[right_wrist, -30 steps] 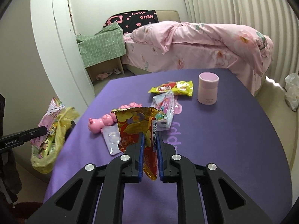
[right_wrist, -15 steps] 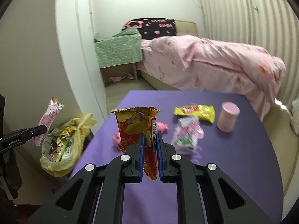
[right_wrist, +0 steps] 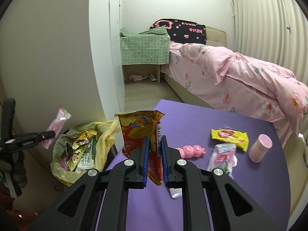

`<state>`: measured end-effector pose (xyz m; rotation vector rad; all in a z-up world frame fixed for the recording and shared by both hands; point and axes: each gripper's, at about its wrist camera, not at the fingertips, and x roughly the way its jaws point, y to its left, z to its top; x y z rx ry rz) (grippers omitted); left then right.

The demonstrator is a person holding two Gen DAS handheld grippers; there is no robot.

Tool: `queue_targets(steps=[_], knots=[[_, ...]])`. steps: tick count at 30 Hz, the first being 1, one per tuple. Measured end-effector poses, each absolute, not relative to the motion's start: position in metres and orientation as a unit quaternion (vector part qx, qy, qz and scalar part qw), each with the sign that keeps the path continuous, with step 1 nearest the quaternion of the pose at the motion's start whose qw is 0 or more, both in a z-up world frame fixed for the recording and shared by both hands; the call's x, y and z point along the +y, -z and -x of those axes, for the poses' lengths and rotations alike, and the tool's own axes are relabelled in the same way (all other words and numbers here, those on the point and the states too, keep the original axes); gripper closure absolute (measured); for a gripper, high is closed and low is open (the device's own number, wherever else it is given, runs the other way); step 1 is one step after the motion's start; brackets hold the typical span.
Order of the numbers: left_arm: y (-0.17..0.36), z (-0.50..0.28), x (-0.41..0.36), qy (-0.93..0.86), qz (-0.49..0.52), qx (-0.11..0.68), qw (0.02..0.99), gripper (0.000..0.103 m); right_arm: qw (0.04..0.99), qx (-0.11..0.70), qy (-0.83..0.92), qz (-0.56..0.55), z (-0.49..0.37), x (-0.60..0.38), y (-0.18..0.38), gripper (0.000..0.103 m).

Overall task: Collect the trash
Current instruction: 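Carry pink wrapper and chip bag over the yellow bag and open both tools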

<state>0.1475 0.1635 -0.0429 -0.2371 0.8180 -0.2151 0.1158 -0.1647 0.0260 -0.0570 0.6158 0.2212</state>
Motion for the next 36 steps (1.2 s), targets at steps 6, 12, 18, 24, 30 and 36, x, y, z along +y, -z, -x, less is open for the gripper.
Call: queue_targets(steps=[6, 12, 18, 24, 30, 36], knots=[[0.099, -0.183, 0.156, 0.1, 0.109, 0.464, 0.873, 0.095, 0.941, 0.315, -0.12, 0.041, -0.123, -0.146, -0.018, 0.09], [0.137, -0.223, 0.137, 0.077, 0.065, 0.508, 0.855, 0.097, 0.937, 0.325, -0.119, 0.045, -0.13, -0.141, -0.01, 0.09], [0.135, -0.214, 0.138, 0.094, 0.076, 0.502, 0.856, 0.089, 0.934, 0.331, -0.124, 0.043, -0.133, -0.138, -0.005, 0.09], [0.093, -0.174, 0.157, 0.123, 0.104, 0.46, 0.873, 0.068, 0.936, 0.322, -0.138, 0.048, -0.132, -0.127, -0.013, 0.09], [0.045, -0.134, 0.18, 0.099, 0.116, 0.391, 0.908, 0.06, 0.935, 0.31, -0.16, 0.065, -0.134, -0.102, -0.024, 0.09], [0.019, -0.117, 0.21, 0.048, 0.133, 0.343, 0.929, 0.058, 0.929, 0.305, -0.192, 0.085, -0.142, -0.059, -0.023, 0.09]])
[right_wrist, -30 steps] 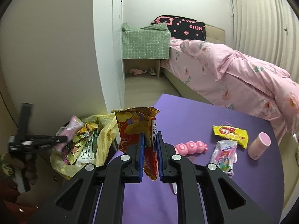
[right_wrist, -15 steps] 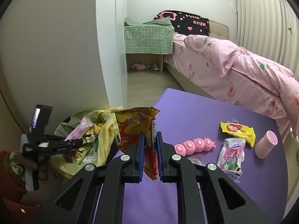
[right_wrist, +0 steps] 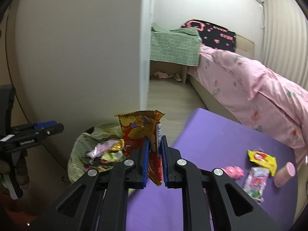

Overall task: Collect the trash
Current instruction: 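Carry pink wrapper and chip bag over the yellow bag and open both tools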

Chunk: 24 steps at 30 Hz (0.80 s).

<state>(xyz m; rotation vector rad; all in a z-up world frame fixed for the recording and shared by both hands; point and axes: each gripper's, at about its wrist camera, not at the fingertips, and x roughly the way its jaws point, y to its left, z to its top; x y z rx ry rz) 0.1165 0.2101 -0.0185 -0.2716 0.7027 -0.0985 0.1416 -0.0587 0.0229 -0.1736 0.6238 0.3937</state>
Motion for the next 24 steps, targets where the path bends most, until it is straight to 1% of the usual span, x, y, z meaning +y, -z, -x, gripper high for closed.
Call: queue_targets(steps=[4, 10, 16, 21, 24], knots=[[0.018, -0.112, 0.222, 0.037, 0.144, 0.337, 0.93, 0.057, 0.918, 0.323, -0.22, 0.062, -0.153, -0.028, -0.004, 0.09], [0.029, -0.109, 0.228, 0.025, 0.144, 0.347, 0.926, 0.057, 0.9, 0.346, -0.248, 0.093, -0.158, 0.004, 0.019, 0.09], [0.035, -0.108, 0.234, 0.014, 0.145, 0.353, 0.924, 0.057, 0.883, 0.368, -0.278, 0.089, -0.175, 0.019, 0.028, 0.09], [0.038, -0.106, 0.235, 0.012, 0.143, 0.356, 0.923, 0.057, 0.868, 0.391, -0.289, 0.105, -0.181, 0.032, 0.047, 0.09], [0.041, -0.108, 0.233, 0.015, 0.142, 0.362, 0.921, 0.057, 0.862, 0.405, -0.29, 0.095, -0.183, 0.032, 0.056, 0.09]])
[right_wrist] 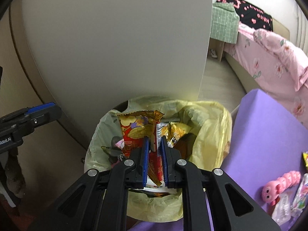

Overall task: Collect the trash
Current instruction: 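Carry pink wrapper and chip bag over the yellow bag and open both tools, then move both tools back to the table and grasp the pink candy bag with right tool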

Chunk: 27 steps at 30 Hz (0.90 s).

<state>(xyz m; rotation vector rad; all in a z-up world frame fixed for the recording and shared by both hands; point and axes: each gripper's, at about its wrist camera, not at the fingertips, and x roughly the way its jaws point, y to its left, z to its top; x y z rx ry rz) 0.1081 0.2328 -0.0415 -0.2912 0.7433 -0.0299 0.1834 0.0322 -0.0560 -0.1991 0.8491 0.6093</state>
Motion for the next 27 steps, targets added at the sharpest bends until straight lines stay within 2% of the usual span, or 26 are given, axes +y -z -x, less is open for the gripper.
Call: queue_targets(steps=[7, 10, 19, 27], knots=[[0.045, -0.109, 0.228, 0.022, 0.14, 0.366, 0.92, 0.057, 0.855, 0.418, -0.299, 0.07, -0.187, 0.026, 0.059, 0.087], [0.044, -0.109, 0.228, 0.024, 0.139, 0.364, 0.92, 0.057, 0.856, 0.416, -0.301, 0.064, -0.187, 0.024, 0.058, 0.066], [0.045, -0.112, 0.226, 0.028, 0.137, 0.368, 0.919, 0.056, 0.865, 0.404, -0.292, 0.059, -0.182, 0.011, 0.052, 0.065], [0.05, -0.12, 0.2, 0.059, 0.137, 0.38, 0.913, 0.056, 0.898, 0.362, -0.238, 0.082, -0.156, -0.038, 0.033, 0.065]])
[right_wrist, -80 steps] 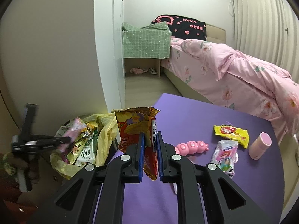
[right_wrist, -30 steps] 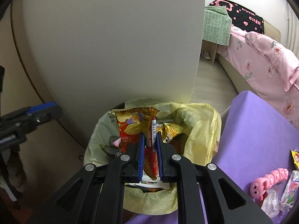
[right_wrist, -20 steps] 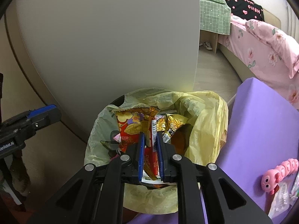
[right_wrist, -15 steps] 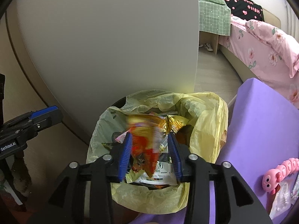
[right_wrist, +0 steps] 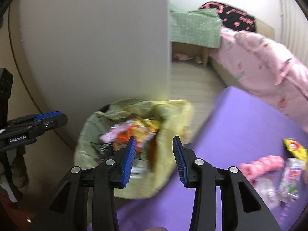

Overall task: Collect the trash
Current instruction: 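Move both tools back to the table and grasp the pink candy bag with right tool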

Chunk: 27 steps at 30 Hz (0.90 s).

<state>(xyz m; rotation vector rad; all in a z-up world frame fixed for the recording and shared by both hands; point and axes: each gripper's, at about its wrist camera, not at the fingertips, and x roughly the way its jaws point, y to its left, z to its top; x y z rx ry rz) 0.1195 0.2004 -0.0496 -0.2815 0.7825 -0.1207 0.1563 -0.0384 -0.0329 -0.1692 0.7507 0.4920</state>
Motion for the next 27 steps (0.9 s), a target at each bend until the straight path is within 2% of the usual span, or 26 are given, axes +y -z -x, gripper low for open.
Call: queue_targets(steps=[10, 15, 27], knots=[[0.057, -0.131, 0.121, 0.146, 0.093, 0.404, 0.898, 0.056, 0.928, 0.349, -0.107, 0.075, -0.141, -0.155, 0.032, 0.065], [0.06, -0.142, 0.076, 0.204, 0.085, 0.407, 0.886, 0.056, 0.934, 0.356, -0.032, 0.025, -0.135, -0.225, 0.043, 0.065], [0.09, -0.173, -0.085, 0.304, 0.035, 0.454, 0.837, 0.056, 0.929, 0.36, 0.072, -0.05, -0.105, -0.335, 0.07, 0.065]])
